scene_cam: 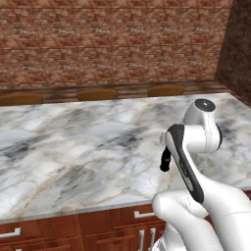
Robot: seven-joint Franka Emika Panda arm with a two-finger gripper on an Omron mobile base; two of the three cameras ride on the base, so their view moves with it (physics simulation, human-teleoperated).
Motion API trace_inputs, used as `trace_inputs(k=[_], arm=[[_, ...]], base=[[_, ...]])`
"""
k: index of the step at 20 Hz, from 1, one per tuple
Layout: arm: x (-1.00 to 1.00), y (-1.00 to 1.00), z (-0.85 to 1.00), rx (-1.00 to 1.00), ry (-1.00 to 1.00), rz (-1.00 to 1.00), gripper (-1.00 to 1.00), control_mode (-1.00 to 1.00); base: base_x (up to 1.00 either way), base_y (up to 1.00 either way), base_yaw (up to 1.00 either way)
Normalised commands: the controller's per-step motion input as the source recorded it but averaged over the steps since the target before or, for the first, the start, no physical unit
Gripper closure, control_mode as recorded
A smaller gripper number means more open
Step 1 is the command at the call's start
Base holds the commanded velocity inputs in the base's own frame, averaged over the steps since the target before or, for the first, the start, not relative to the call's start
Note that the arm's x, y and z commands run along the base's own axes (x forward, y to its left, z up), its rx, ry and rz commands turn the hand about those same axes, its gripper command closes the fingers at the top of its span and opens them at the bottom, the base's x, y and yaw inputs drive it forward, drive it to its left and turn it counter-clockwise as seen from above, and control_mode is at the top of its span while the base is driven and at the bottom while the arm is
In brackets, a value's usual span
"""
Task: Move the drinks to the dining counter.
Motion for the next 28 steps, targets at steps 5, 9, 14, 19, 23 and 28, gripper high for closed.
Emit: trace_inputs(k=[5, 9, 14, 19, 23, 28], arm=[[-0.4, 0.0, 0.3, 0.0, -0.07, 0.0, -1.0, -1.0], [-0.36, 0.0, 0.33, 0.0, -0.04, 0.0, -1.0, -1.0], [-0.41, 0.0, 0.26, 0.0, -0.03, 0.0, -1.0, 1.0], [0.0, 0.0, 0.0, 0.0, 0.0, 0.0, -1.0, 1.0], [0.0, 0.0, 0.0, 0.0, 0.0, 0.0, -1.0, 1.0], [0.0, 0.0, 0.0, 0.0, 0.0, 0.0, -1.0, 1.0]], base=[[0.0, 0.0, 0.0], [0.0, 0.0, 0.0], [-0.12, -0.06, -0.01], [-0.16, -0.62, -0.44], [0.0, -0.07, -0.98], [0.0, 0.0, -1.0]])
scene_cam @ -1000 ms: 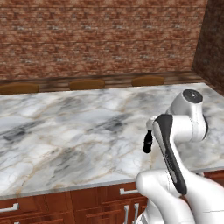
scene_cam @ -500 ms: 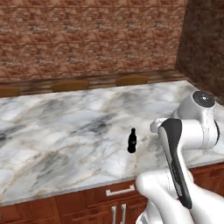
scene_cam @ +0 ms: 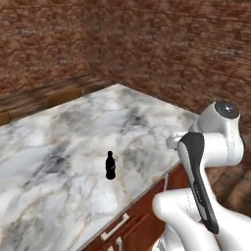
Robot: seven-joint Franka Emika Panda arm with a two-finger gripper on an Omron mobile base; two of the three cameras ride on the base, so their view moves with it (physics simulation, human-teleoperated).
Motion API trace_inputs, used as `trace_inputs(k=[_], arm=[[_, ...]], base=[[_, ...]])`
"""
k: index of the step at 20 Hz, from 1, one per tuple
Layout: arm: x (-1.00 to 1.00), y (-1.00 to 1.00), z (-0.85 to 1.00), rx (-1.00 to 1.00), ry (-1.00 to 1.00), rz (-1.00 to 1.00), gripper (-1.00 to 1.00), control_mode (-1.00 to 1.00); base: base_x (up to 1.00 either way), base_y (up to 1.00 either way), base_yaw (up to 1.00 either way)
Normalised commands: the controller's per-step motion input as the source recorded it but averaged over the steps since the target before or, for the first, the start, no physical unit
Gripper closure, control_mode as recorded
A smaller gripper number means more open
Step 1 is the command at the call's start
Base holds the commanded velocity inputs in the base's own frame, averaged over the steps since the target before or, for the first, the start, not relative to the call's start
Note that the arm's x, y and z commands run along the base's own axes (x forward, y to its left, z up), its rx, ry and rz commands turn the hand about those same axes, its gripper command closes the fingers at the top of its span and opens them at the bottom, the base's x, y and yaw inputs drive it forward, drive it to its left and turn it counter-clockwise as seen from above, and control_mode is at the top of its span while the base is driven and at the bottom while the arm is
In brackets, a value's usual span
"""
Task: Move the drinks to the dining counter.
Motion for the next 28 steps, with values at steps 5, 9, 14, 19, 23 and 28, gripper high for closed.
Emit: trace_inputs(k=[5, 9, 14, 19, 23, 28], arm=[[0.0, 0.0, 0.0, 0.0, 0.0, 0.0, -1.0, 1.0], [0.0, 0.0, 0.0, 0.0, 0.0, 0.0, -1.0, 1.0], [0.0, 0.0, 0.0, 0.0, 0.0, 0.0, -1.0, 1.0], [0.0, 0.0, 0.0, 0.0, 0.0, 0.0, -1.0, 1.0], [0.0, 0.0, 0.0, 0.0, 0.0, 0.0, -1.0, 1.0], [0.0, 0.0, 0.0, 0.0, 0.0, 0.0, -1.0, 1.0]], base=[[0.0, 0.0, -1.0], [0.0, 0.0, -1.0], [0.0, 0.0, -1.0], [0.0, 0.0, -1.0], [0.0, 0.0, -1.0], [0.0, 0.0, -1.0]])
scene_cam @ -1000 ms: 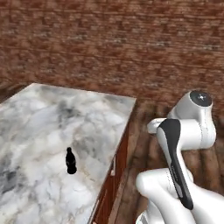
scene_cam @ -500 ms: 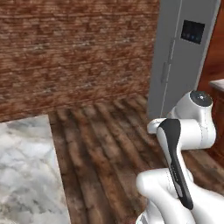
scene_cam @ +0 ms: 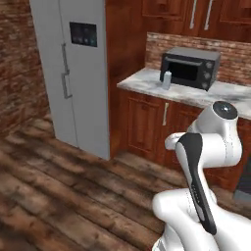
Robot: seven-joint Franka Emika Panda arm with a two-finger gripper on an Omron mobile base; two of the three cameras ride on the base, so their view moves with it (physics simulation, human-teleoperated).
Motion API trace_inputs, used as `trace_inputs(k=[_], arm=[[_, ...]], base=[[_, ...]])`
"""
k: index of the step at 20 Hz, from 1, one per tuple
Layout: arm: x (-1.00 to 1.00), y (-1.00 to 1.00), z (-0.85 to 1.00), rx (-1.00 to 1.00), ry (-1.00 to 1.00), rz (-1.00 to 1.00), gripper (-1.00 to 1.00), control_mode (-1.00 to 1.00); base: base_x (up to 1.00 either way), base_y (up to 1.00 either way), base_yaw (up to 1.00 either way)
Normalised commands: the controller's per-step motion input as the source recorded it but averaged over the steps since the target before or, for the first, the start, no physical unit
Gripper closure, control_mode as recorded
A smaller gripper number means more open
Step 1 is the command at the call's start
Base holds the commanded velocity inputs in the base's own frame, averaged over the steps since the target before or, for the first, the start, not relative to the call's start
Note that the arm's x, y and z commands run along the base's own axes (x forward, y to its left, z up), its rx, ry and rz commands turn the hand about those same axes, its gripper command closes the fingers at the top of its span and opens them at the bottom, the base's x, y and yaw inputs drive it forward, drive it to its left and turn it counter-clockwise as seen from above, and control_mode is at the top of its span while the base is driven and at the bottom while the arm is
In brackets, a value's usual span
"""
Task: Move the drinks to the dining counter.
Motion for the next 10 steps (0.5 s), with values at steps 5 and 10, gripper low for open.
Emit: trace_inputs(k=[5, 10], arm=[[0.0, 0.0, 0.0, 0.0, 0.0, 0.0, -1.0, 1.0], [0.0, 0.0, 0.0, 0.0, 0.0, 0.0, -1.0, 1.0]], base=[[0.3, 0.33, -0.9], [1.0, 0.83, -0.42]])
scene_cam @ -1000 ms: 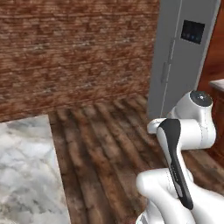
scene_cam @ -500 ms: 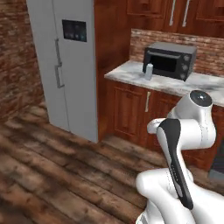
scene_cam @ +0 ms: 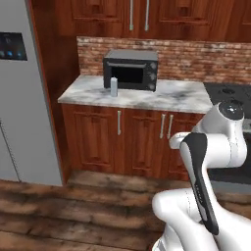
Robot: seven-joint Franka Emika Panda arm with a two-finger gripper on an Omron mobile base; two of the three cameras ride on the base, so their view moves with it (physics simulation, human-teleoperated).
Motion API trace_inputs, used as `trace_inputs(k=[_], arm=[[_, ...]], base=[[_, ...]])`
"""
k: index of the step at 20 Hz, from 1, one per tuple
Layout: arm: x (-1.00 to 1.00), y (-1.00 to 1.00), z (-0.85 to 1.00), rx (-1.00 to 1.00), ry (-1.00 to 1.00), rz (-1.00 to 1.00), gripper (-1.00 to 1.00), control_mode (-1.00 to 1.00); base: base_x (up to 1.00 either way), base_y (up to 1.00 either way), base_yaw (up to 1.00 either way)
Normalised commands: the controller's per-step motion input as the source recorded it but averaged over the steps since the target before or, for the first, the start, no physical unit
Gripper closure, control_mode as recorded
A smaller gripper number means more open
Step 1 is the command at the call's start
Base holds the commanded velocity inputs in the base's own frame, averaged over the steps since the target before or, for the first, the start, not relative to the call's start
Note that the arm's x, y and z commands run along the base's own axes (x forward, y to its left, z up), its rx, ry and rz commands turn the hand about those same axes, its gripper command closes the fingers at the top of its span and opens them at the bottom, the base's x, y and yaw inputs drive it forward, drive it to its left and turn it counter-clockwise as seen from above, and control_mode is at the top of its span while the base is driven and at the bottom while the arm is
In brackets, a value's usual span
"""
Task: Move the drinks to the dining counter.
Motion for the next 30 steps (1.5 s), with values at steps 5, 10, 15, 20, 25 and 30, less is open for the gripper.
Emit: trace_inputs(k=[5, 10, 15, 20, 25, 30], arm=[[0.0, 0.0, 0.0, 0.0, 0.0, 0.0, -1.0, 1.0], [0.0, 0.0, 0.0, 0.0, 0.0, 0.0, -1.0, 1.0], [0.0, 0.0, 0.0, 0.0, 0.0, 0.0, -1.0, 1.0], [0.0, 0.0, 0.0, 0.0, 0.0, 0.0, -1.0, 1.0], [0.0, 0.0, 0.0, 0.0, 0.0, 0.0, -1.0, 1.0], [0.0, 0.0, 0.0, 0.0, 0.0, 0.0, -1.0, 1.0]], base=[[1.0, 0.88, -0.27], [1.0, 0.44, -0.22], [1.0, 0.15, -0.21], [1.0, 0.36, -0.2], [1.0, 0.88, -0.15], [1.0, 0.37, -0.11]])
